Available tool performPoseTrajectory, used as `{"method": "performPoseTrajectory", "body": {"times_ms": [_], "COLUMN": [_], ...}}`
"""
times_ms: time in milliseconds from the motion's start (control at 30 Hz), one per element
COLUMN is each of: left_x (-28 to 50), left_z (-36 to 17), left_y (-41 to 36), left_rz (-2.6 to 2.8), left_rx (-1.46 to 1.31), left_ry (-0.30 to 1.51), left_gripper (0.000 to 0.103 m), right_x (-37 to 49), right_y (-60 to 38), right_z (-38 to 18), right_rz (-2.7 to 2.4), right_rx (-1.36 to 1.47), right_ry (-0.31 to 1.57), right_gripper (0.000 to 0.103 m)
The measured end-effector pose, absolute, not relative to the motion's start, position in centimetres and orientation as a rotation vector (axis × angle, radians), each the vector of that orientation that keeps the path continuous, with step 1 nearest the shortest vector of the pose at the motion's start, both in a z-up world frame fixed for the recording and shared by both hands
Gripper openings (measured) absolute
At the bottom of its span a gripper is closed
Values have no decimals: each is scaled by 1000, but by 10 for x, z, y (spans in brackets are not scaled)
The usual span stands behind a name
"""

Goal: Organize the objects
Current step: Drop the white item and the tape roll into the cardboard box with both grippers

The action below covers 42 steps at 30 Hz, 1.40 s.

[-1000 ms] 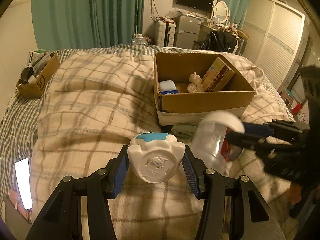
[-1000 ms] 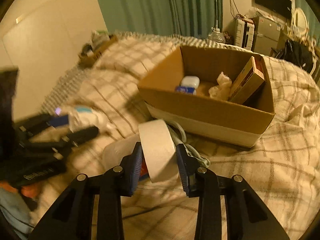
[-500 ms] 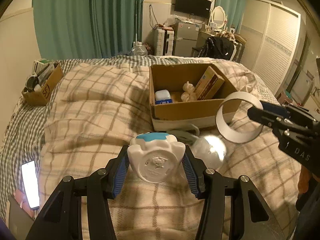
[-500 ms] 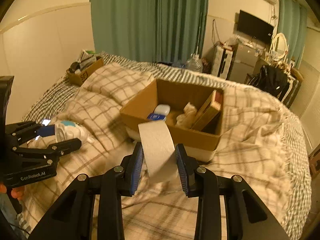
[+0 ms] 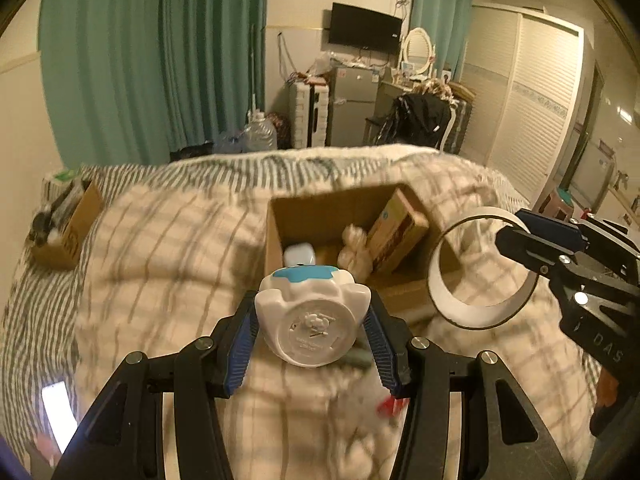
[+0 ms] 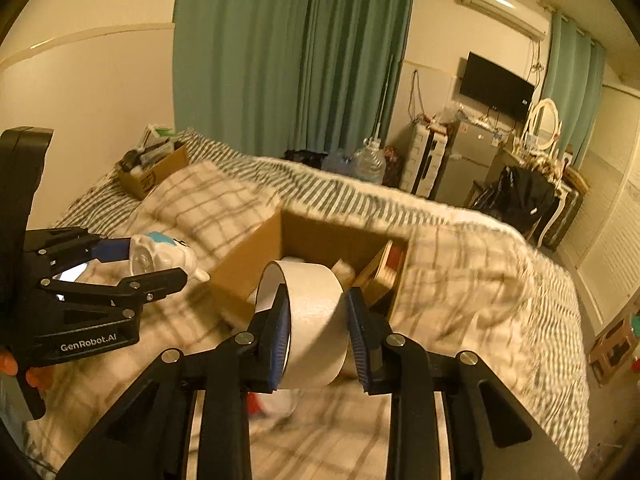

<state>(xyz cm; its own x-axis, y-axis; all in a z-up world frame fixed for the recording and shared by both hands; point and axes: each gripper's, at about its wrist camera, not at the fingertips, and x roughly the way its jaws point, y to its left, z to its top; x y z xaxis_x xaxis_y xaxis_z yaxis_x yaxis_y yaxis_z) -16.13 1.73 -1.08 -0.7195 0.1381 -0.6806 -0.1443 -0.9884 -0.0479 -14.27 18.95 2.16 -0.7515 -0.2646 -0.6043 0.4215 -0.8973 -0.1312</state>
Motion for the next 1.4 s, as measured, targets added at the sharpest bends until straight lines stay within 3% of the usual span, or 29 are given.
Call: {"method": "performPoseTrajectory", "body": {"times_ms": [300, 533, 667, 700, 767, 833, 933, 1033, 1200, 1400], "left_x": [-261, -309, -310, -308, -302, -291, -273, -251, -215, -194], "left_z": [-17, -72, -86, -84, -75, -60, -37, -19, -6, -19], "left_y": [30, 29, 26, 26, 24, 18, 12, 5, -5, -17], "left_rz": [2759, 2706, 2666, 2668, 2699, 2725, 2754, 2800, 2828, 2822], "left_rx": [-1102, -1198, -1233, -1230, -1208, -1172, -1151, -1119, -1116, -1154], "left_ry": [15, -6, -15, -15, -21, -39, -27, 5, 48, 9], "left_gripper": [53, 53, 60, 68, 83, 85, 88, 97, 97, 97], "right_x": [-242, -297, -301, -299, -293, -284, -266, -245, -244, -271], "right_y": [183, 172, 177, 177, 181, 185, 189, 192, 189, 186], "right_z": [35, -13, -27, -26, -18, -5, 17, 34, 31, -12], "right_rz": [-2651, -2606, -2592, -2592, -2614, -2644, -2672, -2700, -2728, -2716], "right_rx": [850, 957, 971, 968, 947, 910, 885, 874, 955, 1159], "right_ry": [343, 355, 282, 274, 274, 280, 291, 319, 383, 406], "right_gripper": [26, 27, 28, 30, 49, 62, 66, 79, 81, 81]}}
